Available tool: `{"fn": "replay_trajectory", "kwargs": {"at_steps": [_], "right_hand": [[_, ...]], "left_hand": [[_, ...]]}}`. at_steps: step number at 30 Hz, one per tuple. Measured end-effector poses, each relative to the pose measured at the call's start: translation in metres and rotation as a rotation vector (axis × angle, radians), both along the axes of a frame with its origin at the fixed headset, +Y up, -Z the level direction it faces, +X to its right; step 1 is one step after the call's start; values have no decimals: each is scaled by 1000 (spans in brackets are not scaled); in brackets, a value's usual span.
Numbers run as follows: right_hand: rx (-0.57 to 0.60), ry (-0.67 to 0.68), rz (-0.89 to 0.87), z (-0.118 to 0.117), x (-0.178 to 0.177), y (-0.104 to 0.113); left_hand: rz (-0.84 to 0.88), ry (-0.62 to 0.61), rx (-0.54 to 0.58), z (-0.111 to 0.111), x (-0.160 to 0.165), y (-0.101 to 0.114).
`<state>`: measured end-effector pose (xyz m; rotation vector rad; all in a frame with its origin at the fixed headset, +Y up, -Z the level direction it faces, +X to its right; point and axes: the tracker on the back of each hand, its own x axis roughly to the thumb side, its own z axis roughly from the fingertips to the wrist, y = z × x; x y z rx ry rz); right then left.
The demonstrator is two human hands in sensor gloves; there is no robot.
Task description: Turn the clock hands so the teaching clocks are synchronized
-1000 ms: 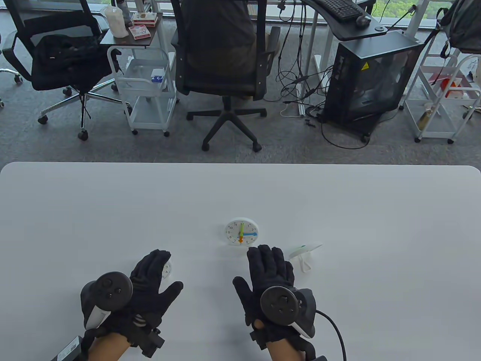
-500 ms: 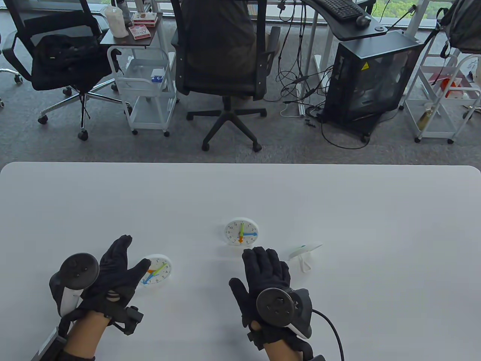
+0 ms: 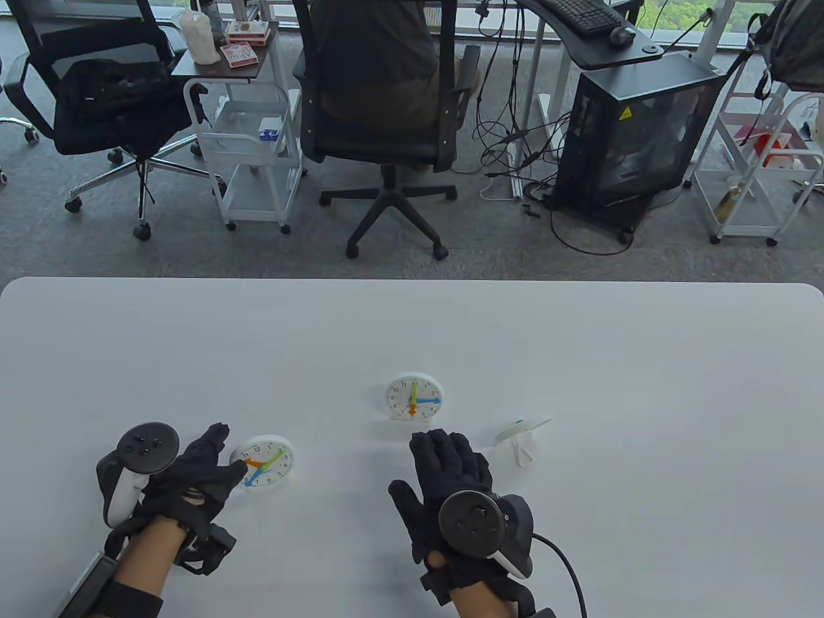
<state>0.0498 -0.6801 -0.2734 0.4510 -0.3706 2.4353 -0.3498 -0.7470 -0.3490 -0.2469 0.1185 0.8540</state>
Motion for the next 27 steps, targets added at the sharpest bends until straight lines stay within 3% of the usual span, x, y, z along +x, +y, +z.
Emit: {"fn": "replay_trajectory", "kwargs": {"at_steps": [6, 14, 21, 27], "right_hand": [[-24, 19, 4, 0, -3, -2], [-43, 34, -1, 0, -5, -2], [-51, 43, -44, 0, -5, -2], [-107, 98, -184, 3, -10, -5]], "left_hand": [[91, -24, -77, -8, -4, -17], [101, -35, -60, -8, 1, -15], [249, -92, -10, 0, 17, -2], [403, -197, 64, 17, 48, 15]]}}
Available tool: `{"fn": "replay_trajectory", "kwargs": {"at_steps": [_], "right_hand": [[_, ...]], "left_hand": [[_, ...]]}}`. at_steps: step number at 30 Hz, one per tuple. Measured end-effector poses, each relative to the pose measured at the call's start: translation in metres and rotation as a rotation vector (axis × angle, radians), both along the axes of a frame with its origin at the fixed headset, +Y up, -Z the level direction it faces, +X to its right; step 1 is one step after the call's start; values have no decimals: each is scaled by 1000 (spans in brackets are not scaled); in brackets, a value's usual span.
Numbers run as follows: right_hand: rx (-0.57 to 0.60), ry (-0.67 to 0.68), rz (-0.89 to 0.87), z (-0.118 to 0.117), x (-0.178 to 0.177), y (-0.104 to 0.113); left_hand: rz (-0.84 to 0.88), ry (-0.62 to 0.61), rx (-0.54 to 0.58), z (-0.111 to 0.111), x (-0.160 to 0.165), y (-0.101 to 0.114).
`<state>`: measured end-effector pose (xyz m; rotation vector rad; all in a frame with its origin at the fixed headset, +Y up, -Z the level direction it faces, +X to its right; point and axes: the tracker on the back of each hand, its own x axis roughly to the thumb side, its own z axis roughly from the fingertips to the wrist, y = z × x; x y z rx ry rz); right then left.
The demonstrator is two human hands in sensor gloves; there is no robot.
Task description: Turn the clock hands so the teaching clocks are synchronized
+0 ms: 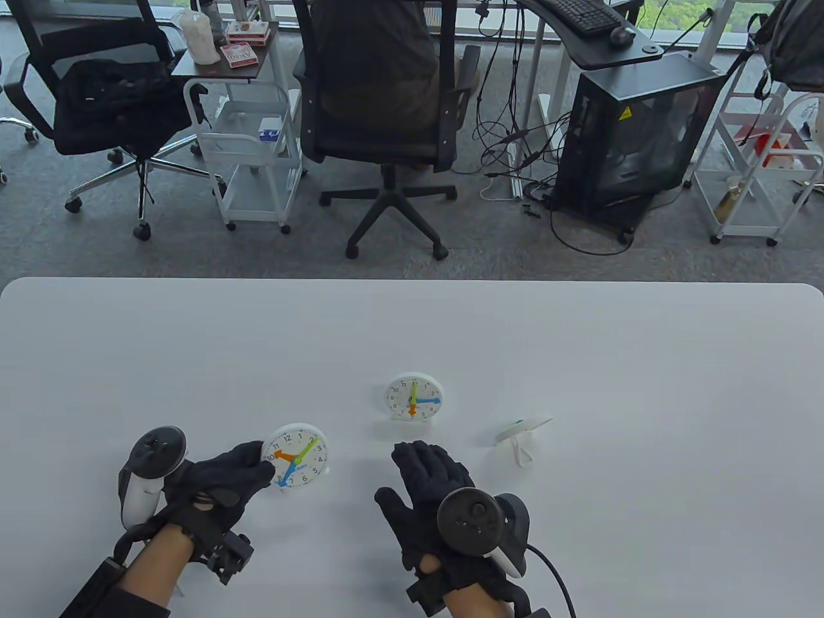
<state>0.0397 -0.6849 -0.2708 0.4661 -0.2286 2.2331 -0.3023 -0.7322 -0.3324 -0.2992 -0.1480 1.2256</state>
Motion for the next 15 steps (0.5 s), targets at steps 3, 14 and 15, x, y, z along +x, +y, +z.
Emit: {"fn": "replay_trajectory", "kwargs": {"at_steps": [3, 14, 15], "right_hand": [[-36, 27, -87, 3, -3, -1], [-120, 81, -248, 8, -9, -4], [-125, 83, -255, 8, -10, -4]], "left_hand": [[70, -31, 31, 10, 15, 5], [195, -180, 122, 34, 52, 18], [199, -186, 121, 34, 53, 18]]}}
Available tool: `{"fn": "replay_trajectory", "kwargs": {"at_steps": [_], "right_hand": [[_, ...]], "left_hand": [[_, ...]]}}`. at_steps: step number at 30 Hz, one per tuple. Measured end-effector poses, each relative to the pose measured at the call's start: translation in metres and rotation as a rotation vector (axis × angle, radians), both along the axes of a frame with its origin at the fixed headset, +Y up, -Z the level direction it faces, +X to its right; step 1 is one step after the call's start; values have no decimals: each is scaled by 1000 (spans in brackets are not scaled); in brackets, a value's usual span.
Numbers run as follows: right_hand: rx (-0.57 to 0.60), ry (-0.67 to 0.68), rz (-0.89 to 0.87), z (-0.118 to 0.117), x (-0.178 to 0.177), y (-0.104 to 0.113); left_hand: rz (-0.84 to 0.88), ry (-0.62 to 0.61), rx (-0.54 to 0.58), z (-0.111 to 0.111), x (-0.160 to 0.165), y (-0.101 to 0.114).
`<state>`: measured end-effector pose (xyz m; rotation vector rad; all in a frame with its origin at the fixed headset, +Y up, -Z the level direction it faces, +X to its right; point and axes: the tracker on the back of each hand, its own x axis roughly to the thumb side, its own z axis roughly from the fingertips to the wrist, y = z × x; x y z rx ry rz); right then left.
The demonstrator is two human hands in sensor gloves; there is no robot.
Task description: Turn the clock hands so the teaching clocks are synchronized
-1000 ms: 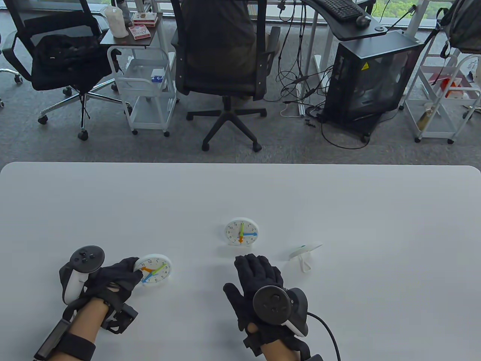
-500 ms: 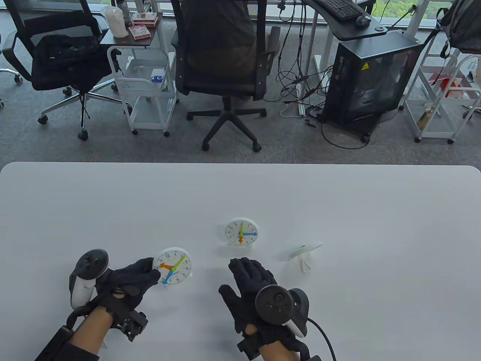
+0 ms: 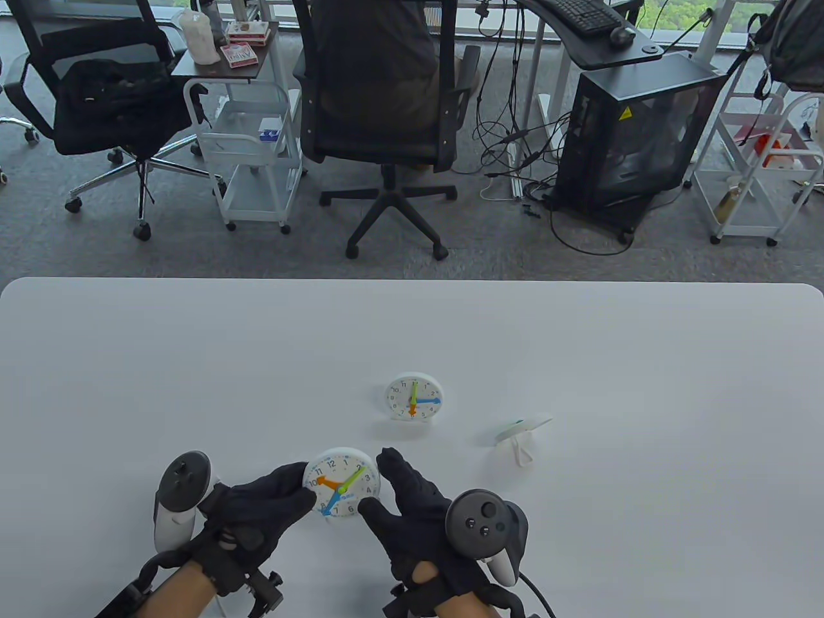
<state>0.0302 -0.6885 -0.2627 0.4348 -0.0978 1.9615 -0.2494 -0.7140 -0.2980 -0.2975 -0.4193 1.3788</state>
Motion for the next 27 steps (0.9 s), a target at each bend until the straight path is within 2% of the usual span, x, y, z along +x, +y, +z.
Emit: {"fn": "replay_trajectory", "kwargs": {"at_steps": [17, 23, 27], "right_hand": [[2, -16, -32, -3, 5, 3], [44, -23, -17, -1, 5, 6], [31, 4, 3, -2, 0, 3]], "left_hand": [[64, -50, 2, 2, 3, 1], [76, 33, 62, 4, -3, 5], [65, 55, 75, 4, -5, 6]]}}
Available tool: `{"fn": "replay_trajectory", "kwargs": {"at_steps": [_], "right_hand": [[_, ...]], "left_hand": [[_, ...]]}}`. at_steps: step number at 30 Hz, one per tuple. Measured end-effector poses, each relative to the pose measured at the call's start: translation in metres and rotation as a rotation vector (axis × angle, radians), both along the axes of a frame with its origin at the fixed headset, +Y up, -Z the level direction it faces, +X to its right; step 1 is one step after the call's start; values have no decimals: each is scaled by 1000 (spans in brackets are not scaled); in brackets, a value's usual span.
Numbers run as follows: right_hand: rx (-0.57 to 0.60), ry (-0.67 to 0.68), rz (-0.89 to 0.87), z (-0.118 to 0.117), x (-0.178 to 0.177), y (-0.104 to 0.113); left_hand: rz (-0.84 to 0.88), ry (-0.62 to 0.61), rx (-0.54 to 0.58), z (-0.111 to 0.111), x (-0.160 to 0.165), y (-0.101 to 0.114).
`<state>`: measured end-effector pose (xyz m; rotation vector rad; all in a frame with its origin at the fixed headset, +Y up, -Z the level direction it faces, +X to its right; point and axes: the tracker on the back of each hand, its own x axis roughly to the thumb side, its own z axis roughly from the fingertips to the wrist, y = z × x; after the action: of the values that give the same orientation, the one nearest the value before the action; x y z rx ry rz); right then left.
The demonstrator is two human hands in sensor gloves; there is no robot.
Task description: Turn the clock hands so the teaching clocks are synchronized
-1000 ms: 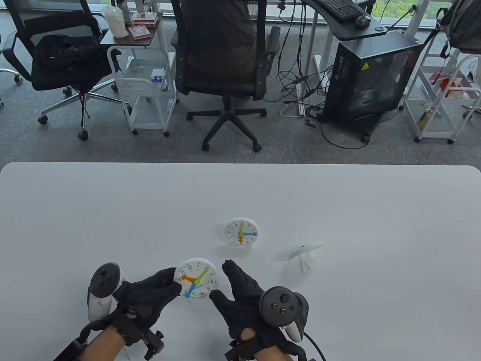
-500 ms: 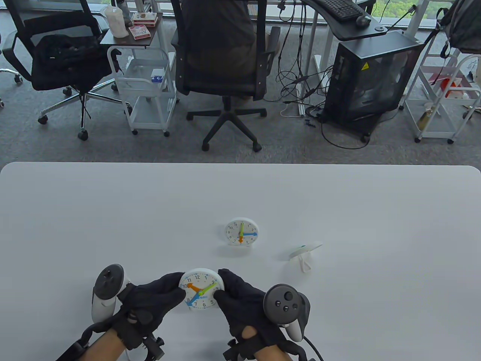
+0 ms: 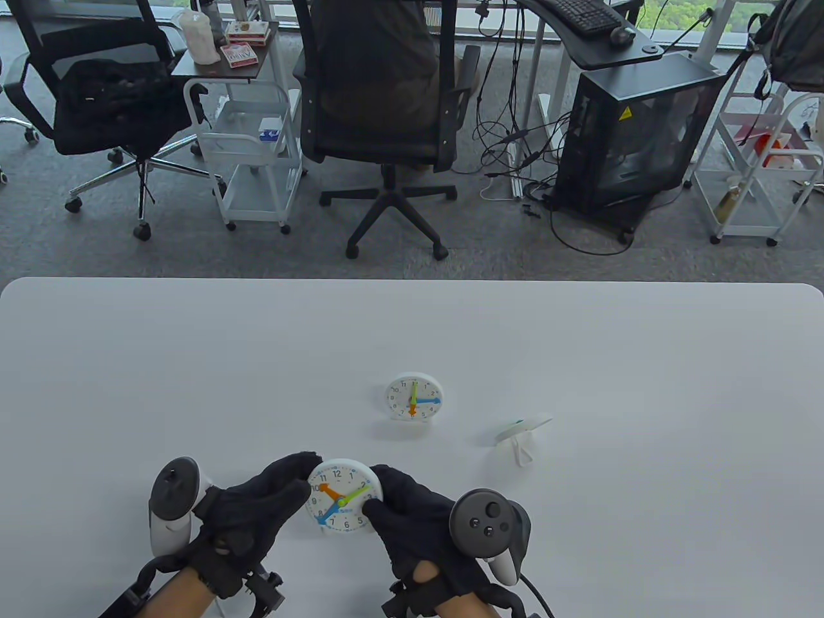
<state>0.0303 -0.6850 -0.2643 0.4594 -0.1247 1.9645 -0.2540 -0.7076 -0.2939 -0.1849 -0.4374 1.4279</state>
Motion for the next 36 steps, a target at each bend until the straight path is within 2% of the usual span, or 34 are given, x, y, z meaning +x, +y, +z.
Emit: {"fn": "replay_trajectory", "kwargs": {"at_steps": [17, 36], "right_hand": [[-13, 27, 76, 1, -7, -2], [-44, 31, 50, -1, -5, -3]], "left_hand": [[-119, 39, 13, 3, 6, 4], [-157, -21, 0, 4, 8, 6]]}}
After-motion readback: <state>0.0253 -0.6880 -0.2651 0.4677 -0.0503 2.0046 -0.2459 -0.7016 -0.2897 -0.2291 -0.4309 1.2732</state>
